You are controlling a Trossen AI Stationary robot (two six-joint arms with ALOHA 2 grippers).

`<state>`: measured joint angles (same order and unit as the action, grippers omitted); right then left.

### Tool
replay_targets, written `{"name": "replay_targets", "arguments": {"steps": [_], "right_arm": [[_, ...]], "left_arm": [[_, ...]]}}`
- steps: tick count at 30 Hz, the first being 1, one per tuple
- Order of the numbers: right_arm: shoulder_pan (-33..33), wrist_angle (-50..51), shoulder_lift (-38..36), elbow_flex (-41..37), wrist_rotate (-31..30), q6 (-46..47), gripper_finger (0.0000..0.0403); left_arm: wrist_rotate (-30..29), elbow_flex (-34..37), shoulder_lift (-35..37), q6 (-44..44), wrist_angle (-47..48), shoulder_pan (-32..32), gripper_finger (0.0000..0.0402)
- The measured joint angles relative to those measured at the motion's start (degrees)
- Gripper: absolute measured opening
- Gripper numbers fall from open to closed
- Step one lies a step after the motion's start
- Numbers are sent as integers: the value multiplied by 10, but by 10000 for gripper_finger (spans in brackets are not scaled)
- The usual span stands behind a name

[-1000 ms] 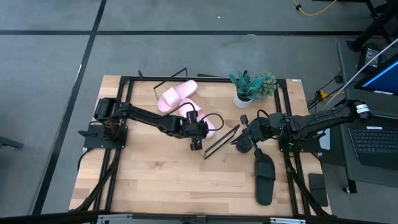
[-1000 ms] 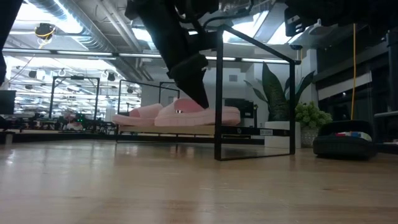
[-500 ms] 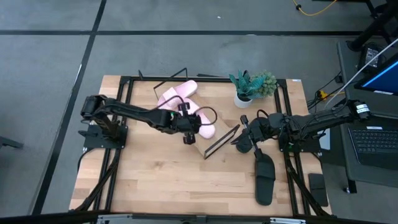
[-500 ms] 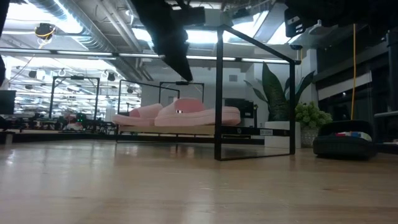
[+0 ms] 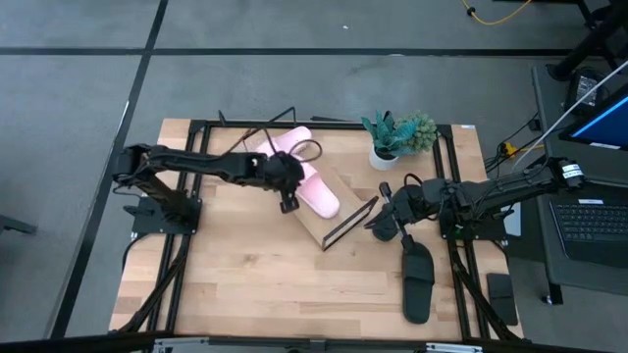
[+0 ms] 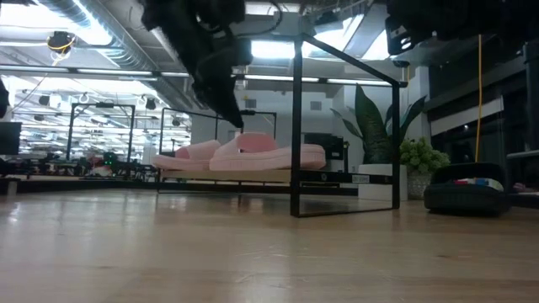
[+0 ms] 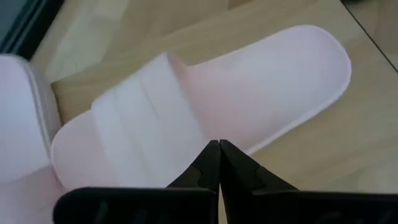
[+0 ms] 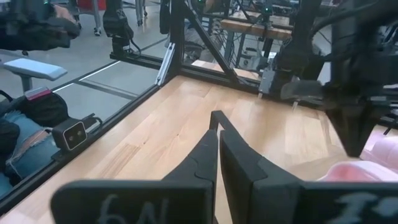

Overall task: Pick and place slides into the shelf
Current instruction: Adjust the right pink slides on the shelf

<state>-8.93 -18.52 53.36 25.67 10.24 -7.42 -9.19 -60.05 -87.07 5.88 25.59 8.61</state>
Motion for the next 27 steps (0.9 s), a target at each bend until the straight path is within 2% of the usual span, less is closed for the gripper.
{"name": "replay_targets", "arguments": {"steps": [5, 11, 19, 23, 27], "right_arm": [[0, 3, 0, 0, 0, -2, 21], [0, 3, 0, 0, 0, -6, 21], [0, 3, 0, 0, 0, -3, 21], [0, 4, 0, 0, 0, -3, 21], [0, 3, 0, 0, 0, -4, 21]], "left_arm": [[22, 50, 62, -2, -41, 39, 0], [132, 107, 112, 0, -78, 107, 0], [173, 140, 113, -30, -94, 171, 0], [248, 151, 113, -16, -110, 202, 0], [248, 160, 113, -15, -114, 210, 0]]}}
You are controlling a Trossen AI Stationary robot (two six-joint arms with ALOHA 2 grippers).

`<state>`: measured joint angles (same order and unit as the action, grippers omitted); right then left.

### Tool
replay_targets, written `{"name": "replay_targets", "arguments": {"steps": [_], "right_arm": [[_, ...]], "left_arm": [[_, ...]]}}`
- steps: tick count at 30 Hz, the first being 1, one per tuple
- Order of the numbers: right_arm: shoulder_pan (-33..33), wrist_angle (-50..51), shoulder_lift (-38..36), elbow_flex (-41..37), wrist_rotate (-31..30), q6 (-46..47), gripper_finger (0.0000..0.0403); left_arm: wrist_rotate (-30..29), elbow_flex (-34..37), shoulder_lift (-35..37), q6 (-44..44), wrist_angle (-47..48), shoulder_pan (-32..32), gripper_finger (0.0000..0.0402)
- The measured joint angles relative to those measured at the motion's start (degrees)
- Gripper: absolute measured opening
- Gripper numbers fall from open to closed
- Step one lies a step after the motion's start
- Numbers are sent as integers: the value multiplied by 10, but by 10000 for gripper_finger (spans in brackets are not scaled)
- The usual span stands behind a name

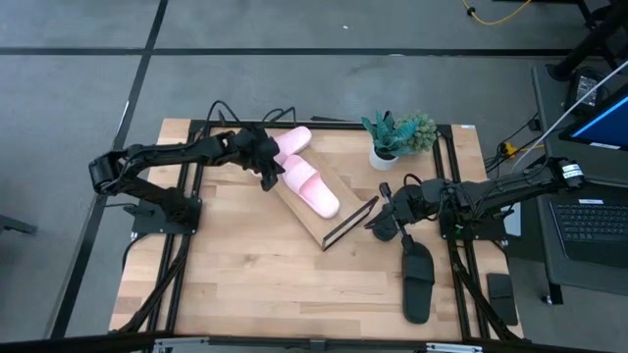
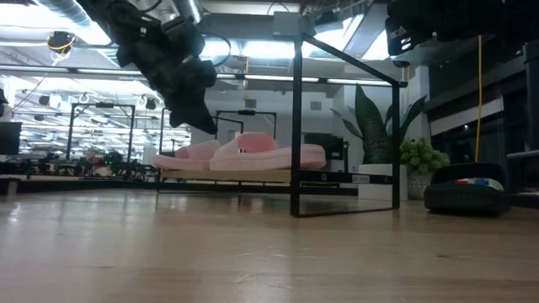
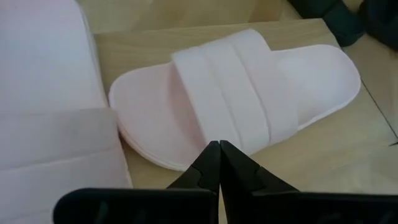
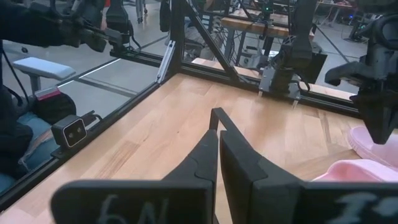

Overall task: Pick and place slides into the shelf
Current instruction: Adjust the right pink slides on the shelf

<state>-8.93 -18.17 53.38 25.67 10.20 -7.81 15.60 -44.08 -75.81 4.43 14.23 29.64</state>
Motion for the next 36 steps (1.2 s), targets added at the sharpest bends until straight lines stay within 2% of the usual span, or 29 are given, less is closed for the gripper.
{"name": "replay_targets", "arguments": {"steps": [9, 12, 25, 29, 36], "right_arm": [[0, -2, 0, 0, 0, 3, 21], [0, -3, 0, 0, 0, 0, 21], [0, -4, 0, 0, -1, -2, 21], [0, -4, 0, 0, -2, -2, 21], [0, -4, 0, 0, -2, -2, 21]], "left_arm": [[6, 0, 0, 24, -3, 0, 0], [26, 0, 0, 28, -3, 0, 6], [29, 0, 0, 30, -7, -5, 124], [25, 0, 0, 30, -7, -5, 138], [15, 0, -3, 30, -8, -7, 140]]}}
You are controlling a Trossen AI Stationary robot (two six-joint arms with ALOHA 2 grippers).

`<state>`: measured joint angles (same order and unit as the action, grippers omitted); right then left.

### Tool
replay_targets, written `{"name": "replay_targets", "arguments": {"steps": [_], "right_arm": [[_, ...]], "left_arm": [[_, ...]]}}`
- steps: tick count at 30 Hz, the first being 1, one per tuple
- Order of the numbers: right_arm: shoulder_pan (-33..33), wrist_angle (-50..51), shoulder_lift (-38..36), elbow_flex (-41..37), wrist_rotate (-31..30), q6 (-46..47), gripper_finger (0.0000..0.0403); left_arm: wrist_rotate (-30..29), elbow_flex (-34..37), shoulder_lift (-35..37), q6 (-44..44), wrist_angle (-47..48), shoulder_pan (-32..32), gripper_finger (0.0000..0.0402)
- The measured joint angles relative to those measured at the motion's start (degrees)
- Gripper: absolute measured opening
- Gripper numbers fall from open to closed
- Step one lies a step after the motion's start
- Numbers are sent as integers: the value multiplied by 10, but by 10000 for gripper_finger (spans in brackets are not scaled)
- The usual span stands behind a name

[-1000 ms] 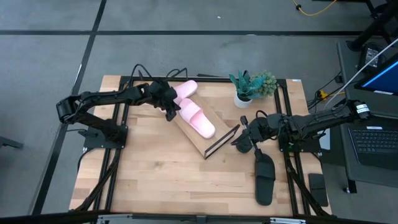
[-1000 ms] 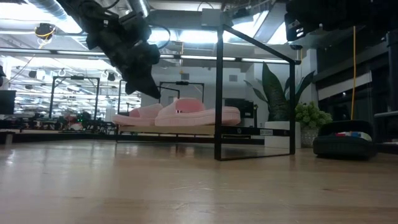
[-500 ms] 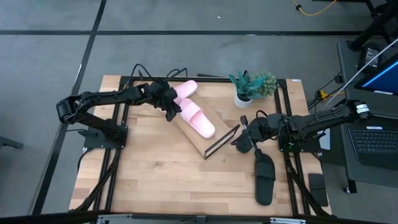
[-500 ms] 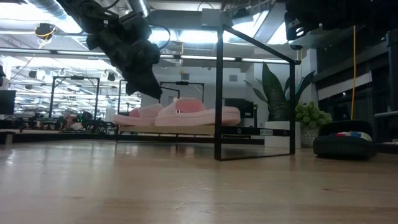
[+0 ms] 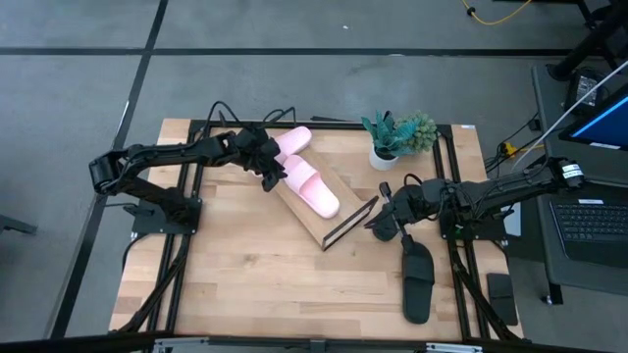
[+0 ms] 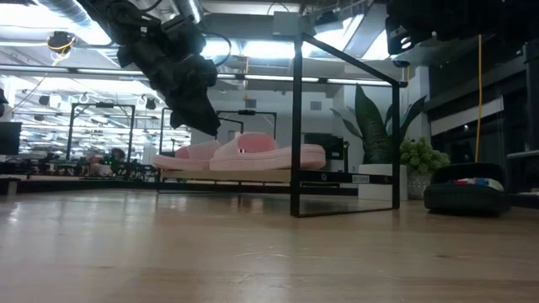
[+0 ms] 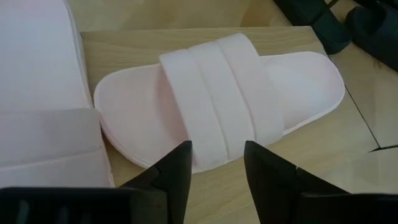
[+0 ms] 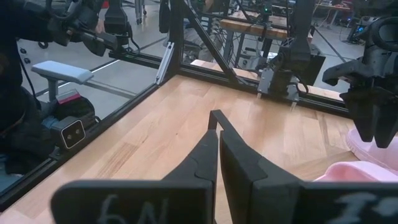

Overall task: Pick and place slides into the shelf
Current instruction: Adjust the right pink slides on the shelf

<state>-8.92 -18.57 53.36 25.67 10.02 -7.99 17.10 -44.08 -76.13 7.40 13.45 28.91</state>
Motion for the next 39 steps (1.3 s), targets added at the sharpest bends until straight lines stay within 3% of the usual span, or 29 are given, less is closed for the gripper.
{"name": "replay_targets", "arguments": {"steps": [10, 25, 39], "right_arm": [[0, 0, 0, 0, 0, 0, 21], [0, 0, 0, 0, 1, 0, 21], [0, 0, 0, 0, 1, 0, 21]], "left_arm": [[-28, 0, -56, -4, -36, -6, 140], [64, -1, -94, -1, -36, -1, 140], [79, -1, -95, -3, -39, -1, 140]]}}
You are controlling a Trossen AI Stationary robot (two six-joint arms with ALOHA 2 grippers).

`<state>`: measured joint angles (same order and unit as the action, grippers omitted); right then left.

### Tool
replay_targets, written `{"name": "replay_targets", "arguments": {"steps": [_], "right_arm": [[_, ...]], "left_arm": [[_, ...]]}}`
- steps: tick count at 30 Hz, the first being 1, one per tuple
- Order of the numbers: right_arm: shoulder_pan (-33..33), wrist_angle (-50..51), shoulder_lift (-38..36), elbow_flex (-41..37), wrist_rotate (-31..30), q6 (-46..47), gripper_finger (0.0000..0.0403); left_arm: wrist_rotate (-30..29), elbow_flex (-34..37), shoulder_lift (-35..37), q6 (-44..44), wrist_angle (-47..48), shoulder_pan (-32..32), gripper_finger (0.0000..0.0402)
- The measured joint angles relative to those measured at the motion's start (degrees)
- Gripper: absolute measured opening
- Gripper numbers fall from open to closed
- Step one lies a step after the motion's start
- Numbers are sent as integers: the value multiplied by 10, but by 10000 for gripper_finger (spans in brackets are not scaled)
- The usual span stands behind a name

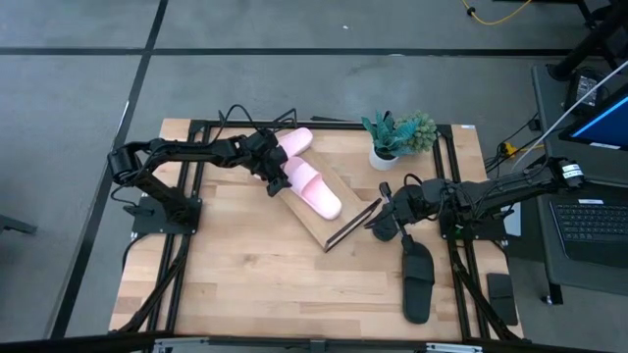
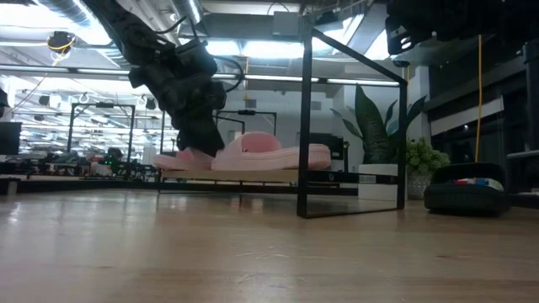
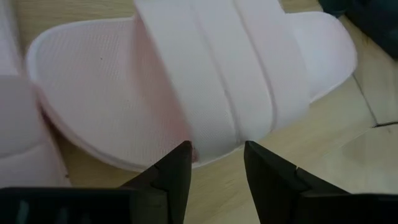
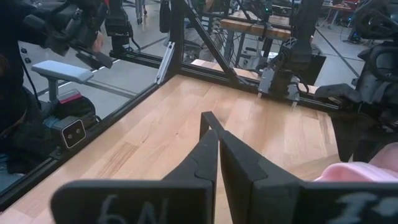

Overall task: Pick and place slides into the shelf
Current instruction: Adjust the right pink slides on the shelf

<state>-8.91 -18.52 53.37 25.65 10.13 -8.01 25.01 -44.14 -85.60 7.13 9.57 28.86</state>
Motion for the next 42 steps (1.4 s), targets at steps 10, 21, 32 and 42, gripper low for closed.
{"name": "replay_targets", "arguments": {"steps": [10, 21, 32, 42], "right_arm": [[0, 0, 0, 0, 0, 0, 21], [0, 0, 0, 0, 0, 0, 21], [0, 0, 0, 0, 0, 0, 21], [0, 0, 0, 0, 0, 0, 21]], "left_arm": [[13, 1, 0, -1, -25, 0, 140], [13, 1, 0, -2, -26, 0, 115], [15, 1, 1, 0, -29, 0, 7], [13, 1, 25, 2, -24, 0, 2]]}}
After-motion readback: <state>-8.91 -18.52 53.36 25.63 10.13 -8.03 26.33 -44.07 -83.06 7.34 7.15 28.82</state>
